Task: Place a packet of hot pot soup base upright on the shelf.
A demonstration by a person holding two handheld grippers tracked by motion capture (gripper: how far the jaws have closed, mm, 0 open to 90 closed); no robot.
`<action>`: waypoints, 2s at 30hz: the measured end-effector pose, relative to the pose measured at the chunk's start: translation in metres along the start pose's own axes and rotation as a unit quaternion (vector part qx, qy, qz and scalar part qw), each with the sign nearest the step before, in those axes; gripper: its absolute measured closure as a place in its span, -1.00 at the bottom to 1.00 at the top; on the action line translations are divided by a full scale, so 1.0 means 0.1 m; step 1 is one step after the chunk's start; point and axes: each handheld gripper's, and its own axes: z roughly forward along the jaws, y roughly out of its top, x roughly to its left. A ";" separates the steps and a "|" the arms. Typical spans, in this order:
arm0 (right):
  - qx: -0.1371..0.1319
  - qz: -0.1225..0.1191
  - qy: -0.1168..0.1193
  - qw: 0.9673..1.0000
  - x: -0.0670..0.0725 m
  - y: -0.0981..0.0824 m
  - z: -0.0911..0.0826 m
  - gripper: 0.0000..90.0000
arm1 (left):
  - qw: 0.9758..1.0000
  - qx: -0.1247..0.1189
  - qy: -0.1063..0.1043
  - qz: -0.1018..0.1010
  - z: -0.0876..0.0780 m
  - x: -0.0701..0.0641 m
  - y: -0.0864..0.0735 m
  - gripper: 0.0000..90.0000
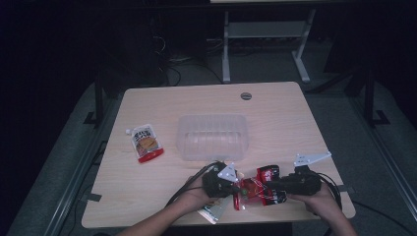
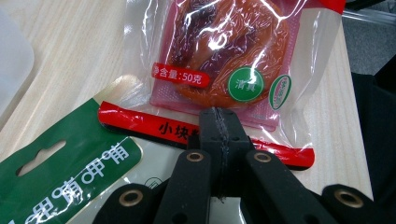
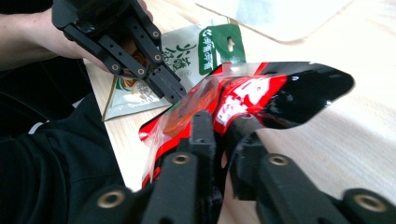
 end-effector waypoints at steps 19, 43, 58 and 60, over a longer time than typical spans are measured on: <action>-0.049 -0.052 0.070 0.995 0.20 0.19 0.09 1.00 | 1.000 0.003 -0.005 -0.012 0.01 0.04 0.03 1.00; -0.098 -0.065 0.093 0.989 0.28 0.37 0.06 1.00 | 0.999 -0.034 0.000 -0.024 -0.29 0.03 0.04 1.00; -0.109 -0.083 0.092 0.986 0.36 0.49 0.02 1.00 | 0.997 -0.059 0.017 -0.048 -0.87 -0.01 -0.23 1.00; -0.111 -0.085 0.091 0.986 0.37 0.52 0.01 1.00 | 0.997 -0.057 0.022 -0.055 -0.95 -0.01 -0.31 1.00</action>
